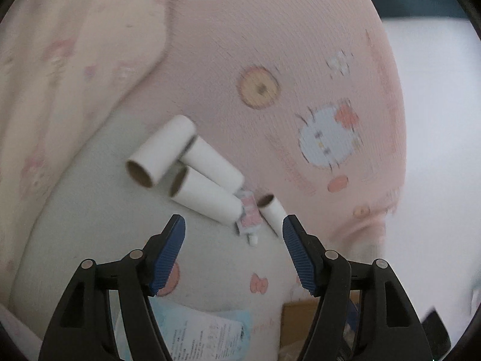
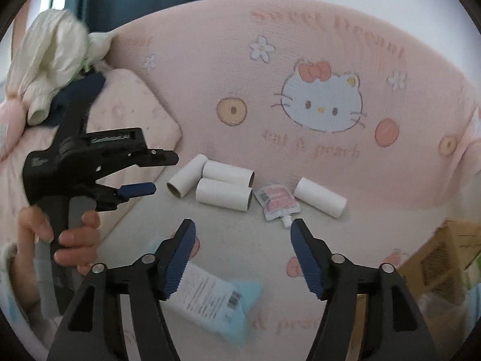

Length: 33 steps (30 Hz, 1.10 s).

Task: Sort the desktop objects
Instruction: 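Move both open tools down toward the remaining white tubes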

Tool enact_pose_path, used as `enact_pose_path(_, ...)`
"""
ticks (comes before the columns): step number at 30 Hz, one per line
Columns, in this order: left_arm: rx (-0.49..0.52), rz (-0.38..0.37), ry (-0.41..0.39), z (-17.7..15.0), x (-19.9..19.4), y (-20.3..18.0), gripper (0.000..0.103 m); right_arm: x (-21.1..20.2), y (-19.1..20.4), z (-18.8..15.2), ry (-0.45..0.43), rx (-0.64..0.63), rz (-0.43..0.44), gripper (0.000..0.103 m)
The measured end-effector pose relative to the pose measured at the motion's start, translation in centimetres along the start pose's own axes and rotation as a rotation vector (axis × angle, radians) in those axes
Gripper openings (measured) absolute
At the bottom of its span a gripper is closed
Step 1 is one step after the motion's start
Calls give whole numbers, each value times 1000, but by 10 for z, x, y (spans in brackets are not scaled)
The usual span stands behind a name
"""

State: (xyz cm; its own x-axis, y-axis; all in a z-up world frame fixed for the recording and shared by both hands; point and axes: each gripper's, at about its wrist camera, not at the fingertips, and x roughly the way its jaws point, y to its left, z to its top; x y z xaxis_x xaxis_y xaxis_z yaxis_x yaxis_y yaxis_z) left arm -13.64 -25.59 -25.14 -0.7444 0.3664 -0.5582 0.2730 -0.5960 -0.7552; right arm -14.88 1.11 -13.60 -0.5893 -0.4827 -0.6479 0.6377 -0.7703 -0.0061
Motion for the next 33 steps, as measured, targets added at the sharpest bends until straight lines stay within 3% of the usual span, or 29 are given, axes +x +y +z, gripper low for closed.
enact_pose_path(4,30,-112,140,13,11,-7,71,28,-6,12,78,17,29,67)
enact_pose_path(7,198,-33,140,31,17,-17,71,48,-13,21,91,74,63,68)
enact_pose_path(9,226,26,133,39,23,-13,71,66,-19,26,112,112,74,68)
enact_pose_path(14,10,-2,195,49,53,22,61,114,-32,35,203,212,105,68)
enact_pose_path(17,36,56,183,51,58,24,55,135,-35,39,242,243,115,68)
enact_pose_path(21,-18,-2,222,54,73,31,52,160,-31,43,259,223,140,68)
enact_pose_path(25,-57,58,228,53,84,43,51,181,-31,42,282,227,172,68)
enact_pose_path(29,-92,48,238,52,87,53,45,195,-32,39,296,242,193,68)
enact_pose_path(32,-83,68,237,50,91,54,42,199,-30,38,308,251,225,58)
enact_pose_path(33,-77,71,235,49,92,54,41,201,-30,38,316,254,231,49)
